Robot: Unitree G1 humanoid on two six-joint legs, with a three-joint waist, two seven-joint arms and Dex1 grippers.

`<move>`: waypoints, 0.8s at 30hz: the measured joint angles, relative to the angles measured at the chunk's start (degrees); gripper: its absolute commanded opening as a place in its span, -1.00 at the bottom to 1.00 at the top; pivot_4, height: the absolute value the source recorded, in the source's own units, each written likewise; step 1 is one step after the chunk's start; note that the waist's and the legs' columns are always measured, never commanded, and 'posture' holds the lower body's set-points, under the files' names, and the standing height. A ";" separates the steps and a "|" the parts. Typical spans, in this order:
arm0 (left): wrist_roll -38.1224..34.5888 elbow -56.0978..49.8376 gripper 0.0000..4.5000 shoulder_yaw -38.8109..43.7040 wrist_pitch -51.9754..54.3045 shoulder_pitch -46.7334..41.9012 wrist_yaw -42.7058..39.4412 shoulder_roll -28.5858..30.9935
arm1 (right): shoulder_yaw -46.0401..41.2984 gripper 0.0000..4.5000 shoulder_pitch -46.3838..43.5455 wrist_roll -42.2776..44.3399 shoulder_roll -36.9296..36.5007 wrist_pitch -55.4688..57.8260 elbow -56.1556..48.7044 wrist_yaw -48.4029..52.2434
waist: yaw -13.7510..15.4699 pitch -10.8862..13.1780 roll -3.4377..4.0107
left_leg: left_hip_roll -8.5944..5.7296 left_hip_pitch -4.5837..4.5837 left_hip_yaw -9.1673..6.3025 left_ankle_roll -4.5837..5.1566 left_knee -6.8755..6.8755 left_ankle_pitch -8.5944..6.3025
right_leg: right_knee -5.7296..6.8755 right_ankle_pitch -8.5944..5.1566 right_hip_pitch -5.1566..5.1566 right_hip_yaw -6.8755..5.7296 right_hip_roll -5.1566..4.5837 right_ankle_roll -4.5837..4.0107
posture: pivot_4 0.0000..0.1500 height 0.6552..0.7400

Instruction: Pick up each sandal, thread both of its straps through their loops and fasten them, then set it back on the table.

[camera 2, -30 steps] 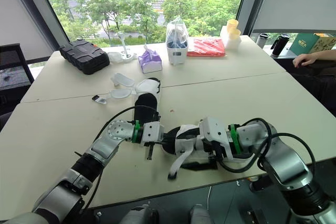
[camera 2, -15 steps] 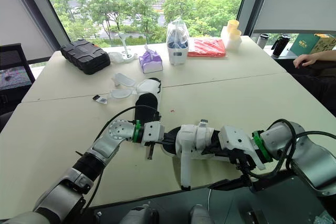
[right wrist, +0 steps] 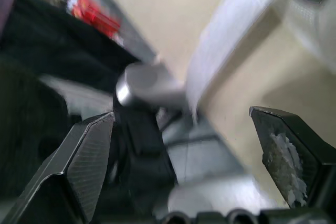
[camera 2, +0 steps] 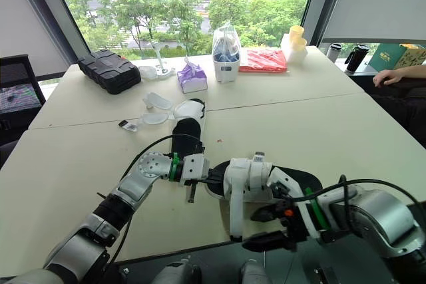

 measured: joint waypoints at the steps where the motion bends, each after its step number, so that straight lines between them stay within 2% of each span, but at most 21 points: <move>1: 0.01 -0.16 -1.00 -0.05 0.06 0.09 0.10 -0.09 | -0.03 0.99 -0.42 0.57 1.08 1.17 0.41 -1.46 | 0.13 0.00 0.00 | -0.01 0.00 0.01 0.00 0.00 0.00 | 0.00 0.00 0.00 0.00 0.00 0.00 | 1.00 1.00; 7: 0.03 -1.24 -1.00 -0.23 0.21 0.94 0.73 -0.19 | -0.43 0.99 -0.98 1.41 4.45 3.59 0.71 -7.44 | 0.78 -0.01 0.02 | 0.00 -0.01 0.00 0.02 -0.01 -0.01 | 0.01 0.01 -0.04 -0.01 0.03 0.02 | 1.00 1.00; 8: 0.04 -1.35 -1.00 -0.30 0.30 0.97 0.77 -0.22 | -0.43 0.88 -0.97 1.43 4.52 3.71 0.71 -7.99 | 0.91 -0.01 0.02 | 0.00 -0.01 0.00 0.02 -0.01 -0.01 | 0.01 0.00 -0.04 -0.01 0.03 0.01 | 1.00 1.00; 11: 0.04 -1.69 -1.00 -0.33 0.77 1.17 0.98 -0.23 | -0.38 0.39 -1.03 1.44 5.81 3.69 0.71 -9.74 | 0.97 -0.02 0.02 | 0.00 0.00 0.01 0.02 -0.01 -0.01 | 0.01 0.00 -0.04 -0.01 0.04 0.00 | 1.00 1.00; 17: 0.04 -1.99 -1.00 -0.31 0.82 1.44 1.18 0.05 | -1.34 -0.99 -5.44 3.03 5.73 4.38 1.90 -10.27 | 0.96 -0.02 0.03 | 0.00 0.00 0.01 0.02 0.00 -0.01 | 0.02 0.00 -0.04 -0.02 0.10 0.01 | 1.00 1.00; 20: 0.04 -1.98 -1.00 -0.32 0.75 1.44 1.23 0.05 | -1.36 -0.99 -7.20 5.15 3.22 5.65 1.73 -8.56 | 0.96 -0.02 0.03 | 0.01 0.00 0.01 0.02 -0.01 0.00 | 0.02 0.01 -0.04 -0.02 0.09 0.01 | 1.00 1.00; 24: 0.04 -1.69 -1.00 -0.30 0.55 1.37 1.23 0.13 | -1.76 -0.99 -13.82 7.69 0.74 6.83 1.70 -6.45 | 0.95 -0.03 0.03 | 0.01 0.01 0.01 0.03 0.00 0.00 | 0.02 0.00 -0.03 -0.03 0.10 0.00 | 1.00 1.00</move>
